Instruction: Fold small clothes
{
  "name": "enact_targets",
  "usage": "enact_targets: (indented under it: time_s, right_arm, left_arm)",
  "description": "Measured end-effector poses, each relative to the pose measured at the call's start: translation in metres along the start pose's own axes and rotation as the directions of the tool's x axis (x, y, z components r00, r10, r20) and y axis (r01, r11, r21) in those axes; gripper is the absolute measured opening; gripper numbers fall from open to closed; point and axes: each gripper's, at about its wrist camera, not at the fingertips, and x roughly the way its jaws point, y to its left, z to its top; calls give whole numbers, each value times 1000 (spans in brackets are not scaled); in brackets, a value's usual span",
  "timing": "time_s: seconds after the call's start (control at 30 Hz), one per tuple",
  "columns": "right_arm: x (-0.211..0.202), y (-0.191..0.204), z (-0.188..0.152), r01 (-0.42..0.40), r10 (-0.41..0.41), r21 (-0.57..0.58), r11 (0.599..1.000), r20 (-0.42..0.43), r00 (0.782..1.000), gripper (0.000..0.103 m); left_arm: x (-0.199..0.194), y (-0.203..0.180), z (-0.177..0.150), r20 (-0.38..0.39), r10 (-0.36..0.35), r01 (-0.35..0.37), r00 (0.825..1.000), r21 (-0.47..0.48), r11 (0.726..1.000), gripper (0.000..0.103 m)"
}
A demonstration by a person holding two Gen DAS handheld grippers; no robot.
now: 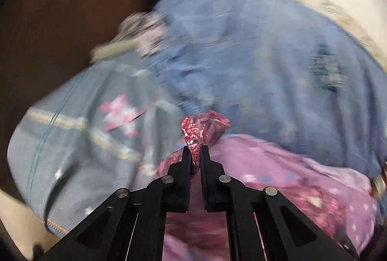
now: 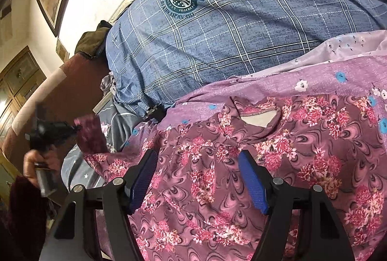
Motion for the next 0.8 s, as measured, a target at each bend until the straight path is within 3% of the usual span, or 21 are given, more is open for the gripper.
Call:
enact_targets:
  time_s: [0.2, 0.33, 0.4, 0.5, 0.57, 0.63, 0.67, 0.7, 0.8]
  right_arm:
    - [-13, -24, 10, 19, -22, 66, 998, 45, 999, 71]
    - [-28, -45, 19, 23, -34, 128, 992, 81, 996, 71]
    - [-36, -59, 24, 16, -33, 166, 986, 98, 995, 72]
    - [-50, -80, 30, 7, -37, 230, 973, 127, 991, 73]
    - [-59, -93, 33, 9, -48, 261, 965, 144, 988, 73]
    - [-67, -104, 35, -1, -47, 288, 958, 161, 986, 73]
    - [-72, -111, 36, -13, -41, 306, 952, 169, 985, 73]
    - [-77, -118, 37, -28, -33, 327, 945, 179, 983, 73]
    - [-82, -131, 40, -58, -11, 368, 928, 183, 983, 73]
  left_arm:
    - [-79, -96, -7, 51, -184, 171, 982, 195, 966, 5]
    - [-100, -149, -25, -38, -316, 315, 948, 264, 912, 6]
    - [-106, -180, -36, -105, -400, 413, 910, 292, 863, 6]
    - [-108, -217, -43, -210, -518, 558, 829, 282, 780, 12]
    - [-119, -235, -43, -250, -578, 630, 777, 281, 724, 16]
    - [-131, -242, -38, -239, -630, 674, 738, 290, 679, 22]
    - [-144, -241, -35, -203, -649, 677, 733, 312, 667, 23]
    - [-143, -237, -28, -180, -647, 666, 741, 328, 670, 27]
    - [-149, -207, -23, -125, -609, 608, 783, 361, 707, 39]
